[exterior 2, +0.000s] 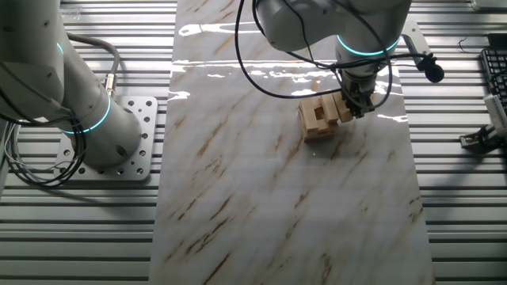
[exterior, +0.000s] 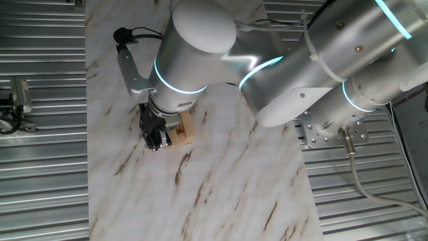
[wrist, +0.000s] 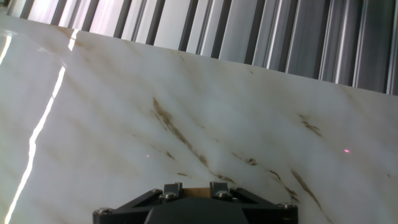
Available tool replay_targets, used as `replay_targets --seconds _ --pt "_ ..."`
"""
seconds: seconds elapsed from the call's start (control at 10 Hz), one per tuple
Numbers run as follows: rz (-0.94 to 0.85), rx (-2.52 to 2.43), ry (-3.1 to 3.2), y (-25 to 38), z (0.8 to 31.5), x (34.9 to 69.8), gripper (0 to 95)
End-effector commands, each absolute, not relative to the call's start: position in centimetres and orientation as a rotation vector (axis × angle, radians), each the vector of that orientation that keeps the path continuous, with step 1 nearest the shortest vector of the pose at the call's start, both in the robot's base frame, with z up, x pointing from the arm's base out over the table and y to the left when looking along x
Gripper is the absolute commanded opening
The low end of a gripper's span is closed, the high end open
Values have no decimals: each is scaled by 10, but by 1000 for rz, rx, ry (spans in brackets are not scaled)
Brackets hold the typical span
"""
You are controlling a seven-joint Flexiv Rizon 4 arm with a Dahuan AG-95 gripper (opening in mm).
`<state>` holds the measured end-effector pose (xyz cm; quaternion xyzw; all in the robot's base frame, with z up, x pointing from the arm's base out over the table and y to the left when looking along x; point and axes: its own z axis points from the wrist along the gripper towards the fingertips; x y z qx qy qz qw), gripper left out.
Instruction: Play Jenga
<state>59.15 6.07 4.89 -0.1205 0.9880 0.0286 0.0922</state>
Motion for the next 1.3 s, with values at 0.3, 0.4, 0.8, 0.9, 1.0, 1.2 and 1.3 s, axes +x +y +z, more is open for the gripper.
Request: replay_targets --seconds 0.3,0.4,0.8,0.9,1.0,1.2,1.3 --pt "89 -357 2928 61 49 593 0" --pt "88 -357 2925 61 49 593 0" --pt "91 -355 2914 62 50 594 0" --pt "89 -352 2908 62 50 594 0" --pt "85 -352 2901 62 50 594 0" --pt "86 -352 2893 62 50 594 0" --pt "85 -354 2886 62 50 594 0"
